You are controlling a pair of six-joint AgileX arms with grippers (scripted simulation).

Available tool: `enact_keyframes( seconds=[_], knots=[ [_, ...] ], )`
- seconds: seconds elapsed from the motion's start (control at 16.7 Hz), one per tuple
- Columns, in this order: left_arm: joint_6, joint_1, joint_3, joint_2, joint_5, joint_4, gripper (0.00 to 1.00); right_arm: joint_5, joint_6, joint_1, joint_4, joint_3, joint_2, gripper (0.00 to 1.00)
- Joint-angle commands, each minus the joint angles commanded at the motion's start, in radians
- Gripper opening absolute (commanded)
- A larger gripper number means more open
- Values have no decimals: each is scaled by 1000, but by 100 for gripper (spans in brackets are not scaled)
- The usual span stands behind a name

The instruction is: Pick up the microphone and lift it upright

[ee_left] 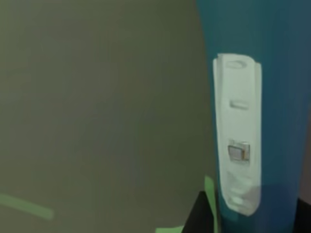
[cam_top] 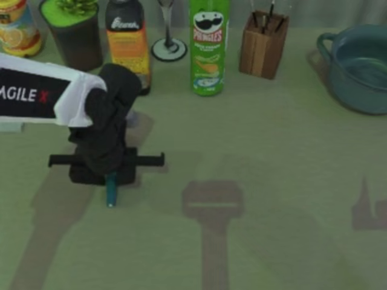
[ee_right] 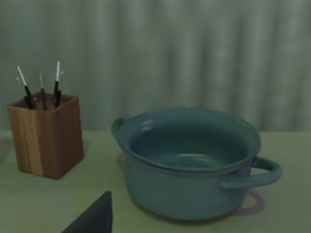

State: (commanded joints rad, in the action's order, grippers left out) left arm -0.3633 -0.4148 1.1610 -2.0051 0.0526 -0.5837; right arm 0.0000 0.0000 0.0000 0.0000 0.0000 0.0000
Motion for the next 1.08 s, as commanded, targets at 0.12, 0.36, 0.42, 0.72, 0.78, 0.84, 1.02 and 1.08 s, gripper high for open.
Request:
enact_keyframes(
  seconds=[0.12,0.36,0.42,0.72,0.78,0.84,1.02,1.08],
  knots=[
    [10,-1,-6,5,-12,32,0,0,0,0,0,0,0,100],
    [61,0,-47,42,-76,213,0,0,0,0,0,0,0,100],
    [78,2,-64,56,-99,280,0,0,0,0,0,0,0,100],
    [183,13,-179,142,-237,707,0,0,0,0,0,0,0,100],
    [206,16,-206,164,-267,802,0,0,0,0,0,0,0,100],
    [229,19,-234,188,-297,896,0,0,0,0,0,0,0,100],
    [293,29,-309,262,-379,1155,0,0,0,0,0,0,0,100],
    [313,32,-329,285,-403,1226,0,0,0,0,0,0,0,100]
  ],
)
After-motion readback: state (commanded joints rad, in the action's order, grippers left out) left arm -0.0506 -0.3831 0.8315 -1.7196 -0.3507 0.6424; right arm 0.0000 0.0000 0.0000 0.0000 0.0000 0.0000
